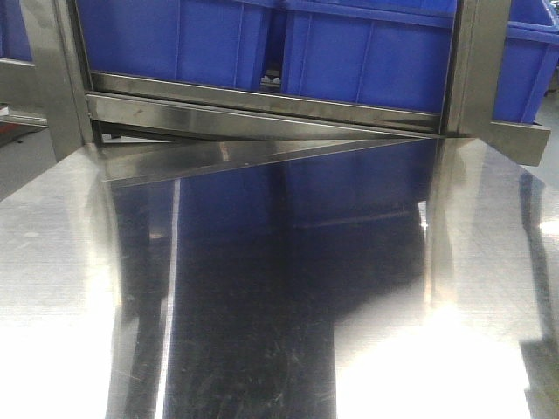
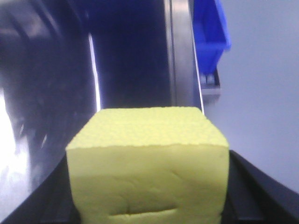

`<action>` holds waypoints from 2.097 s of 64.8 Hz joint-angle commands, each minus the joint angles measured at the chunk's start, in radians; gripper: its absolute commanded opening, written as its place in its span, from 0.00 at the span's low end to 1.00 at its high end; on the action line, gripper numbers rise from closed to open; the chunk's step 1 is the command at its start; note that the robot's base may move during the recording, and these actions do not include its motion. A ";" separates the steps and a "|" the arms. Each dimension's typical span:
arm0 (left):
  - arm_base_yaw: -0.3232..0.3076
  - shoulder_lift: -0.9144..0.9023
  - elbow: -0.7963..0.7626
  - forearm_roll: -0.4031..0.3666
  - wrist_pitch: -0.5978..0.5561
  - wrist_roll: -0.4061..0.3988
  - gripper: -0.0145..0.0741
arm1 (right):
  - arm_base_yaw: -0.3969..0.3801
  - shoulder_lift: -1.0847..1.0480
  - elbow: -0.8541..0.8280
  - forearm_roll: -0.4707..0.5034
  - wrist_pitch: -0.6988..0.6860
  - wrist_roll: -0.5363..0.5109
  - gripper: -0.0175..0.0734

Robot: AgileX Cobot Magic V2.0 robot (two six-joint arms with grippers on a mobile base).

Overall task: Place yellow foam block on left shelf second layer
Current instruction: 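Lift the cube with the right gripper off the table, then hold the cube in the right gripper while the base starts moving, then drive the base backward and turn down the aisle holding the cube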

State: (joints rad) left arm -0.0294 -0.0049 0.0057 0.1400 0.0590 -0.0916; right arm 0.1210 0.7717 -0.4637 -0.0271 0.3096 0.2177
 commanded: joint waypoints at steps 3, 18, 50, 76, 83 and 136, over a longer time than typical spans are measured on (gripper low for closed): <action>0.003 -0.021 0.023 -0.006 -0.081 -0.005 0.32 | -0.007 -0.078 0.015 -0.028 -0.178 -0.107 0.70; 0.003 -0.021 0.023 -0.006 -0.081 -0.005 0.32 | -0.007 -0.203 0.072 -0.028 -0.244 -0.218 0.70; 0.003 -0.021 0.023 -0.006 -0.081 -0.005 0.32 | -0.007 -0.419 0.114 -0.028 -0.315 -0.218 0.70; 0.003 -0.021 0.023 -0.006 -0.081 -0.005 0.32 | -0.007 -0.419 0.114 -0.028 -0.315 -0.218 0.70; 0.003 -0.021 0.023 -0.006 -0.081 -0.005 0.32 | -0.007 -0.419 0.114 -0.028 -0.315 -0.218 0.70; 0.003 -0.021 0.023 -0.006 -0.081 -0.005 0.32 | -0.007 -0.419 0.114 -0.028 -0.315 -0.218 0.70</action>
State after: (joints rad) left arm -0.0294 -0.0049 0.0057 0.1400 0.0590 -0.0916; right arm 0.1184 0.3494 -0.3189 -0.0481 0.0879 0.0080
